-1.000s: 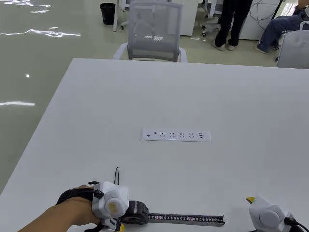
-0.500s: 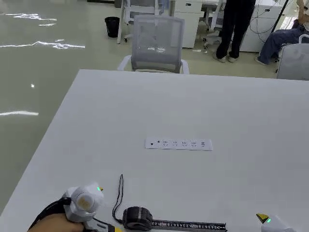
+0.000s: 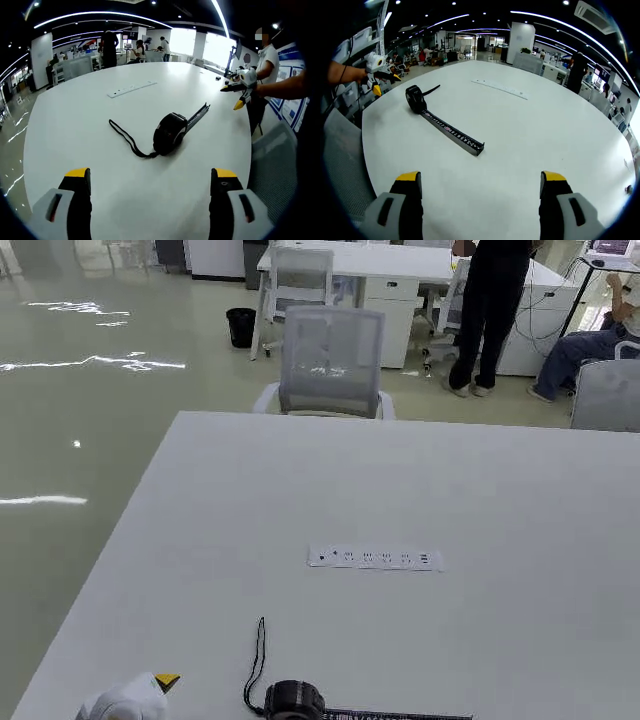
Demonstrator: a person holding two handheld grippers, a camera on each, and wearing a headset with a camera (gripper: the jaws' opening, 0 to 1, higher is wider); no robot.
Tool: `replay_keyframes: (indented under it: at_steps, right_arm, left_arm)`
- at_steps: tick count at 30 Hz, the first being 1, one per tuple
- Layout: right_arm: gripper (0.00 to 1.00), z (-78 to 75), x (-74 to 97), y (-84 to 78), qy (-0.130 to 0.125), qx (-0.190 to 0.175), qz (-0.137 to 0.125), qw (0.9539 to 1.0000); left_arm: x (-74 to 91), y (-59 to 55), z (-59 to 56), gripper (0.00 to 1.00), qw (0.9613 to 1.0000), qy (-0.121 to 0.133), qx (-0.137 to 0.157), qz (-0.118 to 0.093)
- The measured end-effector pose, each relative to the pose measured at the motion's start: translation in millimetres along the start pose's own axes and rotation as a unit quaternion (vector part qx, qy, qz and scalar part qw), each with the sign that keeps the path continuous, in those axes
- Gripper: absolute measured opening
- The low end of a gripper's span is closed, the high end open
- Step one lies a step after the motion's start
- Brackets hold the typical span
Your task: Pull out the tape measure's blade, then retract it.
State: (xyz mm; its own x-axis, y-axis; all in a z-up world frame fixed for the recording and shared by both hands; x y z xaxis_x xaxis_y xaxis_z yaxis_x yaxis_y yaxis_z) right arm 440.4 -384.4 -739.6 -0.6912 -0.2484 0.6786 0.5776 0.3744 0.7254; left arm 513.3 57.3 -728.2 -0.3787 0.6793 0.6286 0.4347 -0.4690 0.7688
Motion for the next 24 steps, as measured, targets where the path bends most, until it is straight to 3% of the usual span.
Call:
replay_keyframes:
  at_steps: [8,14,16,20,24]
  right_arm:
    - [1.00,11.1,27.5,-3.8,-0.007,-0.006,-0.021,0.9997]
    - [1.00,14.6,45.1,-9.9,-0.019,-0.011,-0.033,0.9992]
    - [1.00,17.9,49.7,-15.2,-0.020,-0.013,-0.033,0.9992]
    - [1.00,25.3,59.5,-22.6,-0.025,-0.019,-0.038,0.9988]
    - [1.00,26.2,67.8,-25.6,-0.035,-0.023,-0.041,0.9983]
  left_arm:
    - [27.0,-12.1,-15.0,0.99,0.9994,0.020,0.016,-0.021]
    - [47.1,-10.3,-25.6,0.99,0.9977,0.037,0.018,-0.054]
    - [53.0,-12.7,-25.9,0.99,0.9963,0.046,0.032,-0.065]
    - [67.6,-16.6,-31.8,0.99,0.9949,0.063,0.032,-0.072]
    - [81.8,-33.4,-31.5,0.99,0.9927,0.081,0.051,-0.073]
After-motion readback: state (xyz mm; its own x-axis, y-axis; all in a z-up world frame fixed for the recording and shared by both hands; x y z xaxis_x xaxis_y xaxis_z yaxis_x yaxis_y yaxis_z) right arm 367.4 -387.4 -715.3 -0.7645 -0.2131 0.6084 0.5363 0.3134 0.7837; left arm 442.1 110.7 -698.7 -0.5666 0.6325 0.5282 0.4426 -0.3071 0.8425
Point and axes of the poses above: the centre of the closed fingertips' face, and the gripper's own axes: x roughly backward along the fingers, z roughly to its left, y roughly out of its top, the point moved 1 cm from there along x, roughly backward along the fingers, and after that the axes turned 4 degrees about -y, right-handed, at the moved point
